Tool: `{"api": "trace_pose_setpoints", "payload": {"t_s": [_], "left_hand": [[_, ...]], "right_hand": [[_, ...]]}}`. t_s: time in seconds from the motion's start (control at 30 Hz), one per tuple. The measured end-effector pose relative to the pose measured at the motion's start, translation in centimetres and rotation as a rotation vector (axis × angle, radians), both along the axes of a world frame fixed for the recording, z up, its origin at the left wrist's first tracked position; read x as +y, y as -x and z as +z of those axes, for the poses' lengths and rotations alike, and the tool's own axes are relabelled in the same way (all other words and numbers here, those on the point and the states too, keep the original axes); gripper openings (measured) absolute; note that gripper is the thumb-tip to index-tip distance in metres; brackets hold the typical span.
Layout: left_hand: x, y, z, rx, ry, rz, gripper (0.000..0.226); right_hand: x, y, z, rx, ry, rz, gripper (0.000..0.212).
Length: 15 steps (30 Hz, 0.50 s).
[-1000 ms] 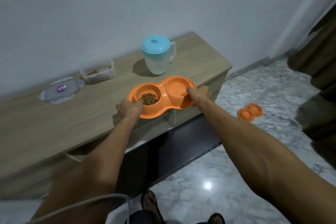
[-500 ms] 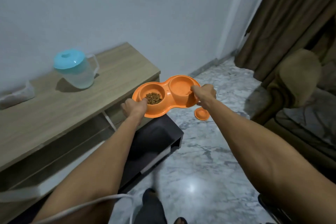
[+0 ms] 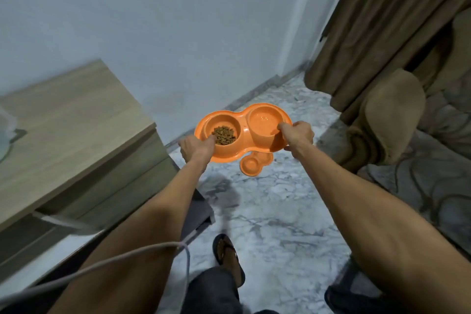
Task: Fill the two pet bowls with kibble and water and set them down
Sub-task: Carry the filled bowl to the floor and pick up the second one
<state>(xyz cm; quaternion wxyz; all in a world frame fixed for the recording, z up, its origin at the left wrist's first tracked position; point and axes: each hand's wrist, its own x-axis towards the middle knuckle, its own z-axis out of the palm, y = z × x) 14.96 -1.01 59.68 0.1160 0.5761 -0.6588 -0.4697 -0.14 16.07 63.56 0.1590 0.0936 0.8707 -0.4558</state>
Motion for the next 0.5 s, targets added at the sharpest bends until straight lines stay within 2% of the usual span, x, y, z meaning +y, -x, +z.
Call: {"api": "trace_pose_setpoints", "payload": {"t_s": [0.23, 0.43, 0.5], "left_hand": [[-1.7, 9.2, -5.3, -0.05, -0.029, 0.041, 0.053], [-2.1, 13.9, -12.0, -0.078, -0.037, 0.11, 0.049], [-2.3, 15.1, -14.6, -0.091, -0.024, 0.157, 0.054]], "right_hand": [[-1.9, 10.0, -5.9, -0.075, -0.018, 0.021, 0.047], [-4.2, 16.0, -13.9, -0.116, -0.038, 0.099, 0.062], [-5.3, 17.7, -16.9, -0.135, -0.046, 0.144, 0.06]]}}
